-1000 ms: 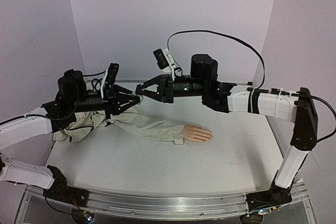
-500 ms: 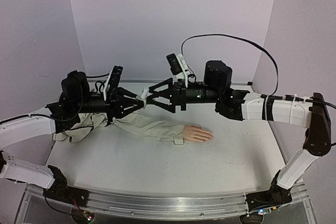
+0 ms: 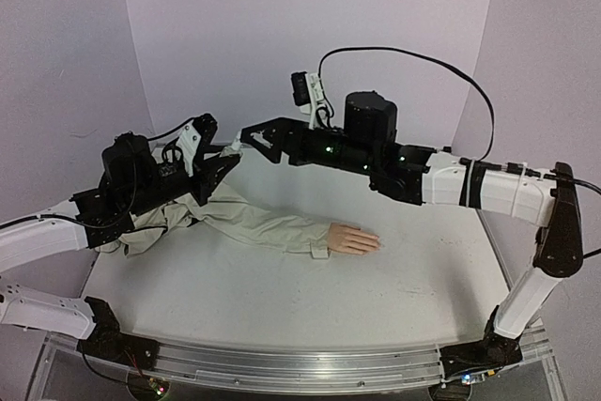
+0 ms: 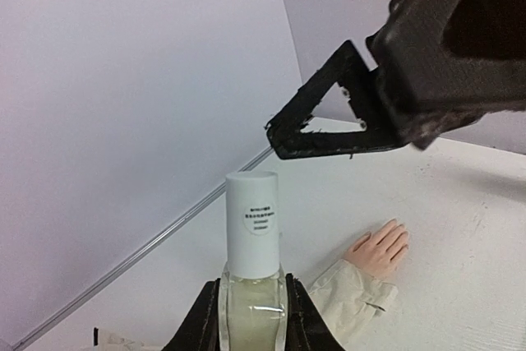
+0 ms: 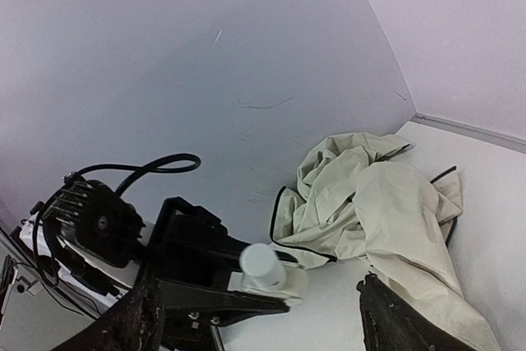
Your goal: Paint the nails
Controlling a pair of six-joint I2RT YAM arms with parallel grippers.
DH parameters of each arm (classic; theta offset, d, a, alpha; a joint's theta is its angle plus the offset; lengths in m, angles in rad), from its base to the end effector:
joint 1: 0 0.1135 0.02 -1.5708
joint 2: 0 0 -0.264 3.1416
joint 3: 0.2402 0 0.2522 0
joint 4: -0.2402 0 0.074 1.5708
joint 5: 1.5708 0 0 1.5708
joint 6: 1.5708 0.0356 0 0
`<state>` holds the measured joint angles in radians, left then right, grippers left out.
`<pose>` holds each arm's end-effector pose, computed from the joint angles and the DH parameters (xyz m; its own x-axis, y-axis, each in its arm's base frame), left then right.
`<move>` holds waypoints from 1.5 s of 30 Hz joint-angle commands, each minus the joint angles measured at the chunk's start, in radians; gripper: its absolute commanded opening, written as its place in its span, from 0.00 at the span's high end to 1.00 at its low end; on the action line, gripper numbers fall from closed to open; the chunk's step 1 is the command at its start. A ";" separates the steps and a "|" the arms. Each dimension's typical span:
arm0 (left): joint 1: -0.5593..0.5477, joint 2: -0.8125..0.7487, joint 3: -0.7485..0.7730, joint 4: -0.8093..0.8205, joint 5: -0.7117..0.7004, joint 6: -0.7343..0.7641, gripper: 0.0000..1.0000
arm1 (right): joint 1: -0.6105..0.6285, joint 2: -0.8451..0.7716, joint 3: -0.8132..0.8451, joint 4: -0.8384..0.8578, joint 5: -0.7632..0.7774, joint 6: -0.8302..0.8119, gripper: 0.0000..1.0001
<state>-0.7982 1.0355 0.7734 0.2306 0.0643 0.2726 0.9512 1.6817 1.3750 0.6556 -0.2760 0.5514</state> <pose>0.1707 -0.1784 0.3316 0.1833 0.1969 -0.9631 0.7373 0.6205 0.2672 0.2259 0.3334 0.3961 -0.3192 0.4206 -0.8493 -0.8979 0.1525 0.4130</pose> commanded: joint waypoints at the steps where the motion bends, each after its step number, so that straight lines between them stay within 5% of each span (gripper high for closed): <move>1: -0.012 -0.009 0.013 0.018 -0.125 0.038 1.00 | 0.028 0.038 0.106 0.011 0.133 0.042 0.22; 12: -0.019 -0.011 0.019 0.004 -0.133 0.043 1.00 | 0.051 0.183 0.267 -0.005 0.114 0.081 0.53; 20: -0.021 -0.012 0.023 -0.002 -0.115 0.026 1.00 | 0.053 0.193 0.262 0.003 0.113 0.086 0.74; 24: -0.021 -0.008 0.027 -0.003 -0.095 0.004 1.00 | 0.053 0.198 0.259 0.020 0.079 0.095 0.76; 27: -0.021 -0.014 0.026 -0.004 -0.072 -0.019 1.00 | 0.053 0.195 0.243 0.041 0.053 0.090 0.89; 29: -0.020 -0.023 0.022 -0.002 -0.005 -0.039 1.00 | 0.052 0.180 0.221 0.055 0.033 0.066 1.00; 32: -0.014 -0.043 0.020 -0.002 0.203 -0.051 1.00 | 0.044 0.135 0.163 0.098 -0.099 -0.077 1.00; 37: 0.042 -0.015 0.055 -0.002 0.570 -0.129 1.00 | 0.018 0.070 0.103 0.141 -0.805 -0.299 1.00; 39: 0.077 0.016 0.084 0.000 0.766 -0.176 1.00 | 0.010 0.066 0.096 0.134 -0.943 -0.277 1.00; 42: 0.099 0.085 0.142 0.006 1.012 -0.260 1.00 | 0.003 0.056 0.072 0.124 -1.011 -0.248 1.00; 45: 0.100 0.116 0.154 0.007 1.047 -0.284 1.00 | 0.001 0.011 0.014 0.121 -0.955 -0.276 1.00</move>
<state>-0.7033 1.1023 0.8528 0.1581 0.8608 0.0483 0.9073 1.7718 1.4391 0.7345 -1.0054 0.2916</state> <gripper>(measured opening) 0.216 0.151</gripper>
